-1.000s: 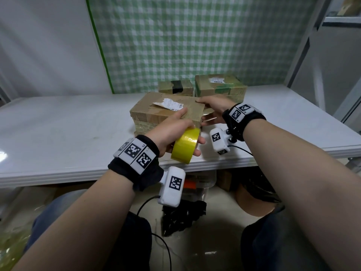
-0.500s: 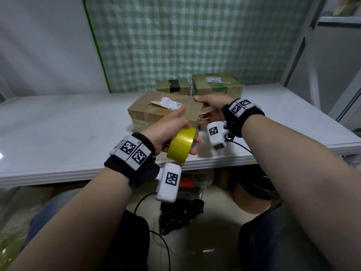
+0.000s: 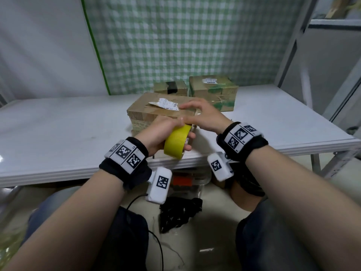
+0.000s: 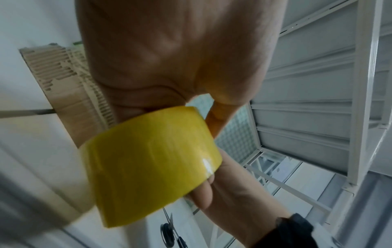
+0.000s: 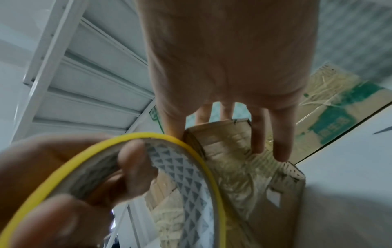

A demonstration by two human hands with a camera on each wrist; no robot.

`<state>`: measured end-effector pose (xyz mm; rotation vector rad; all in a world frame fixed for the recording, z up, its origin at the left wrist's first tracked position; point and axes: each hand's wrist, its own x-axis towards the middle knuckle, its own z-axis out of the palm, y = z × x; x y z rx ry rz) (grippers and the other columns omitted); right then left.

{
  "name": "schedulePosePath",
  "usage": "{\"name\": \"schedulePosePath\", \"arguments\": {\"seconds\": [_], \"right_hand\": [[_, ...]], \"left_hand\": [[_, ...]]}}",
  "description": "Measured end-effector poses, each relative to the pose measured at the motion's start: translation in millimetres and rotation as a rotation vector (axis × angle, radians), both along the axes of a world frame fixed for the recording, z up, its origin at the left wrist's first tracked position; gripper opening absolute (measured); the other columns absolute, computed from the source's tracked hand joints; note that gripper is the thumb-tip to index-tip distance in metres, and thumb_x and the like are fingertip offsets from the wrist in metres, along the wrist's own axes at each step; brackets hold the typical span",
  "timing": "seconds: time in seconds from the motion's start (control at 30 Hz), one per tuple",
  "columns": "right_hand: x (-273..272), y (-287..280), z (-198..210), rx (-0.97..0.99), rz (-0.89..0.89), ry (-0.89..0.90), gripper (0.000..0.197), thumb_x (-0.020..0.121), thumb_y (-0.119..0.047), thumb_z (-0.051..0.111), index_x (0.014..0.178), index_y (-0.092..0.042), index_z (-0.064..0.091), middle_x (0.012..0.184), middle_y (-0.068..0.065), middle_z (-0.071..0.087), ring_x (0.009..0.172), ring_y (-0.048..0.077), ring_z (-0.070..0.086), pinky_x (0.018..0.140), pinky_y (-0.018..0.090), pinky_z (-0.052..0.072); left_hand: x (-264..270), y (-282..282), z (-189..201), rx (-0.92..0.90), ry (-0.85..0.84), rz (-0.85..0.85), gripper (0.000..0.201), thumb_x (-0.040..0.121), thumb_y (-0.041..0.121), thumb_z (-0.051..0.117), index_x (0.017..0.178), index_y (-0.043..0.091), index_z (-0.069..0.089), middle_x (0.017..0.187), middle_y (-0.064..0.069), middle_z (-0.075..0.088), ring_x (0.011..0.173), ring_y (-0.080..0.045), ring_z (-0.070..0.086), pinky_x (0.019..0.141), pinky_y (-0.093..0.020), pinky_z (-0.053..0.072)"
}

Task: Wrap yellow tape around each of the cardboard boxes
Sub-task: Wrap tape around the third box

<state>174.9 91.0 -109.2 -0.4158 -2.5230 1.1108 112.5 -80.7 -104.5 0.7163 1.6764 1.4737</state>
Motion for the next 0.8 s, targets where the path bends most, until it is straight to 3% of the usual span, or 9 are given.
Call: {"name": "schedulePosePath", "arguments": {"seconds": [0.1, 0.17, 0.3, 0.4, 0.5, 0.6, 0.67, 0.73, 0.8], "right_hand": [[0, 2, 2, 0.036, 0.022, 0.004, 0.046, 0.087, -0.022, 0.08, 0.131, -0.014, 0.067, 0.137, 0.0, 0.045, 0.122, 0.007, 0.045, 0.075, -0.008, 0.029], [-1, 4, 3, 0.041, 0.049, 0.02, 0.047, 0.089, -0.019, 0.078, 0.133, -0.011, 0.066, 0.133, -0.001, 0.046, 0.116, 0.005, 0.045, 0.07, -0.008, 0.033], [-3, 7, 2, 0.05, 0.066, 0.03, 0.046, 0.089, -0.023, 0.078, 0.133, -0.013, 0.067, 0.143, 0.003, 0.049, 0.115, 0.007, 0.05, 0.065, -0.004, 0.038], [-6, 10, 1, 0.049, 0.076, 0.013, 0.046, 0.09, -0.026, 0.077, 0.134, -0.016, 0.067, 0.145, 0.001, 0.05, 0.12, 0.009, 0.051, 0.069, -0.003, 0.039], [-8, 15, 1, 0.002, 0.067, -0.017, 0.046, 0.09, -0.031, 0.077, 0.134, -0.025, 0.066, 0.154, -0.002, 0.044, 0.128, 0.011, 0.051, 0.072, 0.005, 0.044], [-10, 17, 1, -0.052, 0.049, -0.056, 0.045, 0.09, -0.037, 0.076, 0.134, -0.034, 0.065, 0.158, -0.009, 0.039, 0.117, 0.009, 0.054, 0.085, 0.037, 0.059], [-11, 19, 0, -0.057, 0.027, -0.069, 0.044, 0.091, -0.039, 0.075, 0.133, -0.038, 0.065, 0.161, -0.011, 0.035, 0.114, 0.01, 0.054, 0.089, 0.048, 0.059], [-13, 22, -2, -0.085, -0.015, -0.044, 0.045, 0.091, -0.04, 0.075, 0.134, -0.036, 0.064, 0.158, -0.011, 0.038, 0.114, 0.012, 0.056, 0.086, 0.047, 0.061], [-13, 27, 0, -0.163, -0.081, 0.016, 0.046, 0.09, -0.041, 0.074, 0.134, -0.032, 0.064, 0.146, -0.008, 0.054, 0.117, 0.015, 0.061, 0.082, 0.039, 0.061]], "left_hand": [[5, -1, -3, 0.0, -0.005, -0.002, 0.035, 0.106, 0.032, 0.052, 0.112, 0.0, 0.064, 0.097, -0.02, 0.076, 0.076, -0.032, 0.074, 0.09, -0.053, 0.056], [5, 1, -7, -0.024, -0.051, 0.023, 0.035, 0.107, 0.03, 0.05, 0.111, -0.002, 0.064, 0.094, -0.02, 0.076, 0.075, -0.03, 0.073, 0.091, -0.052, 0.056], [8, 3, -11, -0.142, -0.089, 0.035, 0.038, 0.109, 0.023, 0.045, 0.126, -0.01, 0.052, 0.088, -0.02, 0.076, 0.064, -0.026, 0.072, 0.07, -0.042, 0.062], [9, 6, -9, -0.176, -0.086, 0.028, 0.04, 0.109, 0.024, 0.044, 0.131, -0.009, 0.048, 0.087, -0.017, 0.077, 0.063, -0.022, 0.073, 0.068, -0.039, 0.062], [11, 8, -5, -0.218, -0.11, 0.004, 0.04, 0.109, 0.025, 0.043, 0.134, -0.007, 0.043, 0.088, -0.018, 0.077, 0.062, -0.023, 0.073, 0.06, -0.038, 0.062], [15, 9, -7, -0.205, -0.134, -0.005, 0.035, 0.109, 0.028, 0.044, 0.133, 0.001, 0.042, 0.089, -0.017, 0.077, 0.064, -0.026, 0.074, 0.061, -0.039, 0.062], [16, 10, -8, -0.175, -0.138, -0.001, 0.031, 0.109, 0.03, 0.045, 0.129, 0.006, 0.047, 0.093, -0.016, 0.078, 0.069, -0.028, 0.075, 0.068, -0.041, 0.062], [13, 9, -10, -0.124, -0.134, 0.01, 0.033, 0.108, 0.029, 0.047, 0.13, 0.005, 0.052, 0.099, -0.016, 0.078, 0.075, -0.03, 0.076, 0.08, -0.047, 0.06], [10, 8, -11, -0.087, -0.115, 0.033, 0.033, 0.108, 0.025, 0.047, 0.13, 0.002, 0.056, 0.102, -0.015, 0.078, 0.075, -0.029, 0.075, 0.084, -0.049, 0.06]]}}
